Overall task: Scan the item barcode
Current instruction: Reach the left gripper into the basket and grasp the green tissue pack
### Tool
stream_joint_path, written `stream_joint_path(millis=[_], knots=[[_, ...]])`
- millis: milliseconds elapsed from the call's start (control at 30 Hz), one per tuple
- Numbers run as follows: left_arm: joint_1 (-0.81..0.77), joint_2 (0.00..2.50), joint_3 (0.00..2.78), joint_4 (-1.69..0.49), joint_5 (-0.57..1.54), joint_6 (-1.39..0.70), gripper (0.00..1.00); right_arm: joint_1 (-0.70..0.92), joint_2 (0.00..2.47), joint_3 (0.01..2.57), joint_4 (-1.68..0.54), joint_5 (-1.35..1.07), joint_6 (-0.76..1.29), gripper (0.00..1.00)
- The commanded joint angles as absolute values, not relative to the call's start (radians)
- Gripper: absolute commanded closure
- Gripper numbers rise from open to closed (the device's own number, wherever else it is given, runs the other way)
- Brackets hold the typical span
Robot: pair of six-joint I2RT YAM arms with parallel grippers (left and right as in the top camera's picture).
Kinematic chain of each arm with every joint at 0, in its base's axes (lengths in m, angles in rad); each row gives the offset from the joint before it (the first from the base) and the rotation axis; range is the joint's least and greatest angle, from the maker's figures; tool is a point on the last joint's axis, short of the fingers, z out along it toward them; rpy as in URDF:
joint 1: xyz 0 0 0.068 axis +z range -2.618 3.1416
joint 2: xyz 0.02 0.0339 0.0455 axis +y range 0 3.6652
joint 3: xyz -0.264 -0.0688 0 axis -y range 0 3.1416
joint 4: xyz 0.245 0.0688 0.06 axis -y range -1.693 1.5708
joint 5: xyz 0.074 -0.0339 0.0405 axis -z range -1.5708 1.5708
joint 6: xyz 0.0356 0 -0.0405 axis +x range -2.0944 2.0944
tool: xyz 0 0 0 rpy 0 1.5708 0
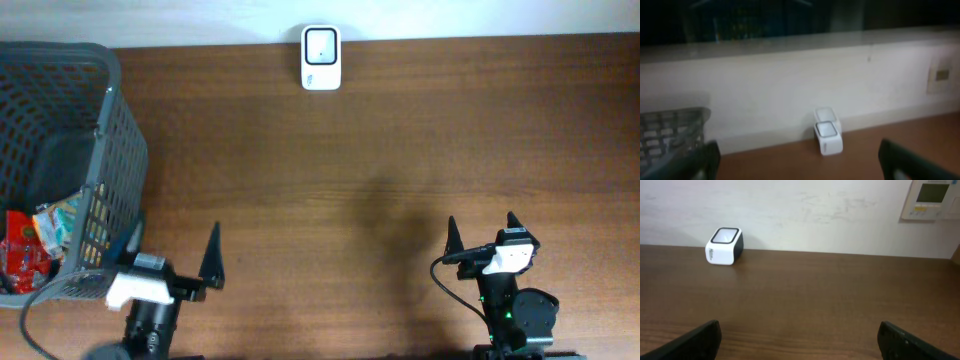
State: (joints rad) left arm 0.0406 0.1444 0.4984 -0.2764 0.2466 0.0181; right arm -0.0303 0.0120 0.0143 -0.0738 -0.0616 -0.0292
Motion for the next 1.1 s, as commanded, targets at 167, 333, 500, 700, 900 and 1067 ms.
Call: stream_joint_path(millis=[167, 333, 500, 700, 900, 1067], knots=[[0.042, 0.524, 0.797, -0.297, 0.396, 0.06, 0.01, -0.033, 0.008, 0.006, -0.075, -0.056, -0.025, 0.02], [0.042, 0.843, 1.293, -0.807, 0.223, -0.007, 0.01, -0.033, 0.008, 0.006, -0.075, -0.056, -0.025, 0.02], [0.043, 1.068, 1.446, -0.828, 0.284, -0.118, 0.01, -0.033, 0.008, 0.006, -0.075, -0.056, -0.025, 0.02], [0.421, 1.399, 1.858, -1.062, 0.029, -0.379, 0.01, -0.033, 0.008, 0.006, -0.075, -0.056, -0.025, 0.02], [0.682, 1.514, 1.865, -1.141, 0.028, -0.392, 0.01, -0.033, 0.008, 0.006, -0.075, -0.056, -0.025, 0.02], [0.69, 1.65, 1.865, -1.259, -0.065, -0.387, 0.01, -0.033, 0.008, 0.006, -0.075, -0.056, -0.026, 0.02]])
